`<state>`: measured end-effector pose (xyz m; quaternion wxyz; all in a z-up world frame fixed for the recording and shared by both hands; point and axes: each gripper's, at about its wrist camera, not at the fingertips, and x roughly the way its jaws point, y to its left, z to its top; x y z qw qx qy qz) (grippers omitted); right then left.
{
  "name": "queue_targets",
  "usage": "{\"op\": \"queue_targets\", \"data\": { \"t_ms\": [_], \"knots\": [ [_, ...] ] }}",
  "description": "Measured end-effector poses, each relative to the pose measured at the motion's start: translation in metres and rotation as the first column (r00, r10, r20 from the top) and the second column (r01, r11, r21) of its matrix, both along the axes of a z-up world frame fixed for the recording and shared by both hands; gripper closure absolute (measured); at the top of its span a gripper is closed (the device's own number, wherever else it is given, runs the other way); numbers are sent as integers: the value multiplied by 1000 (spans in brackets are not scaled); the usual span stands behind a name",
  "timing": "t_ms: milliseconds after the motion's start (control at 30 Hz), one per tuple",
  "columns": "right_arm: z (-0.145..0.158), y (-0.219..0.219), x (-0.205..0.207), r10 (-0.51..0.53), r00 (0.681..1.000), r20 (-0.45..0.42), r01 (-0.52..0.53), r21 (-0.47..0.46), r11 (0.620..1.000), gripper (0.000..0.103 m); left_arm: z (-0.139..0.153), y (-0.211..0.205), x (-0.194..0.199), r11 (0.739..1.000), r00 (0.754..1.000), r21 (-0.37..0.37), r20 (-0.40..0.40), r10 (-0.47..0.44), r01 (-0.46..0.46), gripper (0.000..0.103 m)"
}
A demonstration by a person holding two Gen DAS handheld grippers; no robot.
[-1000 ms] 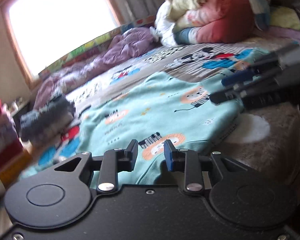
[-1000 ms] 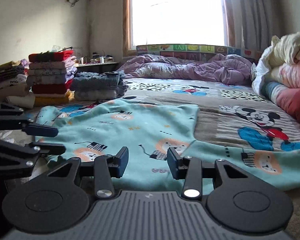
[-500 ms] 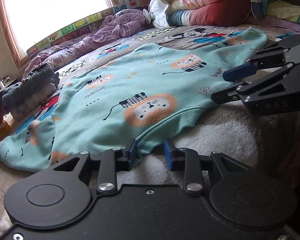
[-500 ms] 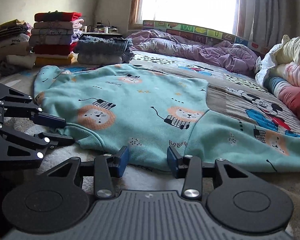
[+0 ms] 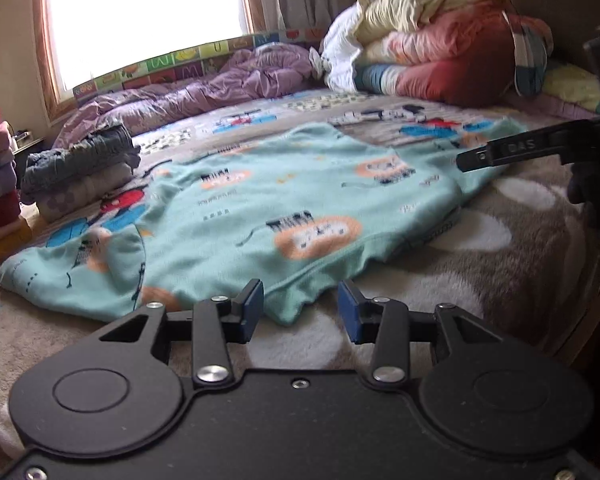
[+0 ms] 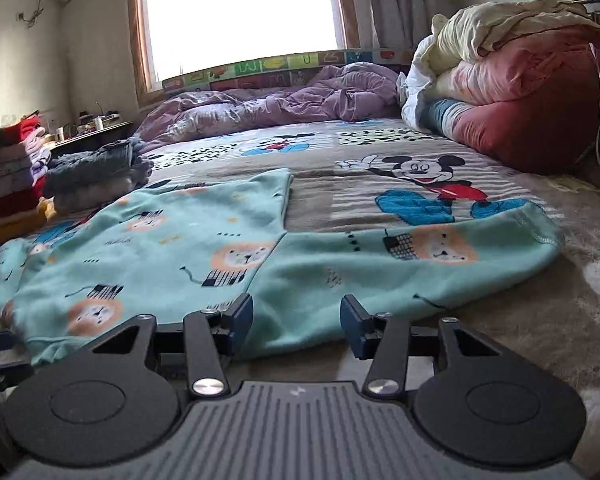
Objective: Fold clothes
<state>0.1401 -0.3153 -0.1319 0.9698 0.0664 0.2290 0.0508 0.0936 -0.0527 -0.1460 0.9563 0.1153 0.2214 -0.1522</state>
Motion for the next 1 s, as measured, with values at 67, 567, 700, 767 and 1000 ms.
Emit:
{"op": "queue_targets", "data": {
  "t_ms": [67,567,700,767,1000],
  "knots": [
    [8,-2,20,14,1000,-13,-14,-25,1000,53,0,-1,2,1000,1000,-9,12,4,-4,63],
    [-14,-34,7,-13,976,-217,-38,-230,973,42,3,3,21,996,1000,-90,3,-9,9,62],
    [-4,-38,-4,-66,986,-155,25,-254,967,48,9,-2,21,993,999,-116,26,-32,35,62],
    [5,-34,-2,-51,992,-115,22,-246,969,52,11,-10,21,990,997,-117,38,-71,75,62],
    [-6,-49,25,-81,986,-143,65,-108,992,52,4,-85,16,923,919,148,129,-373,354,62]
  ]
}}
